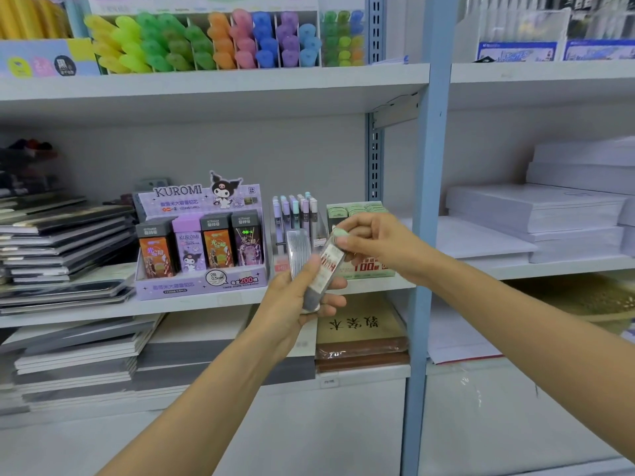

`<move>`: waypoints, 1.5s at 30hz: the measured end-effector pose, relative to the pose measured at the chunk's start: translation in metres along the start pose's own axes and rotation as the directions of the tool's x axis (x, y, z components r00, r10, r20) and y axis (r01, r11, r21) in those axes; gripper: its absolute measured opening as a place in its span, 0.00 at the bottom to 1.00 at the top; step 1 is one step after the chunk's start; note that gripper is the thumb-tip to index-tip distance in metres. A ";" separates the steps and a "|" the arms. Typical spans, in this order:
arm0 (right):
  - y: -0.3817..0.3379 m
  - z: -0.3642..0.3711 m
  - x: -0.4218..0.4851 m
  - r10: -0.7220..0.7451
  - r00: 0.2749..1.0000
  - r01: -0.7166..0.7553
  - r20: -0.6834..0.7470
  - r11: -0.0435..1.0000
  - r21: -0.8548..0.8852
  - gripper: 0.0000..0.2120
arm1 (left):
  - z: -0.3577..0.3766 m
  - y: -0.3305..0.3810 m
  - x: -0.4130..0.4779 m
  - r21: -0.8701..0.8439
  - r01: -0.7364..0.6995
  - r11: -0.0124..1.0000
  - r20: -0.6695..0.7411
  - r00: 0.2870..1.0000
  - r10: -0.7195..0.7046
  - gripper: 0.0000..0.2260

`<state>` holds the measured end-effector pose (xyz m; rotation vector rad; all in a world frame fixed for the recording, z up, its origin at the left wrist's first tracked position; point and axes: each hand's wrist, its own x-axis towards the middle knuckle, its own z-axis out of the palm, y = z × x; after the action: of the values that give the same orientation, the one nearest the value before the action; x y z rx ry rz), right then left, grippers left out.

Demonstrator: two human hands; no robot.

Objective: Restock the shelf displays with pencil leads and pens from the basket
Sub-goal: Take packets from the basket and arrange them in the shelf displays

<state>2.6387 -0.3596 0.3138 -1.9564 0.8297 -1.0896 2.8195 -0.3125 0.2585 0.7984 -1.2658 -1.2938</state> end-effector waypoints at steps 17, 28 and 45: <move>0.006 -0.033 0.053 -0.334 0.881 0.110 -0.335 0.833 -0.542 0.06 | -0.015 0.006 -0.003 0.047 -0.042 0.998 -0.070 0.996 0.046 0.10; 0.013 -0.026 0.074 -0.390 0.885 0.098 -0.253 0.688 -0.719 0.10 | -0.031 0.001 -0.001 0.089 -0.039 0.995 -0.070 0.997 0.045 0.15; 0.018 -0.023 0.054 -0.308 0.926 0.067 -0.219 0.704 -0.707 0.15 | -0.031 0.009 -0.002 0.011 -0.033 0.999 -0.165 0.986 0.034 0.16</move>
<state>2.6384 -0.4187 0.3287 -2.5637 1.3976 -1.3829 2.8519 -0.3160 0.2602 0.8683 -1.1477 -1.1714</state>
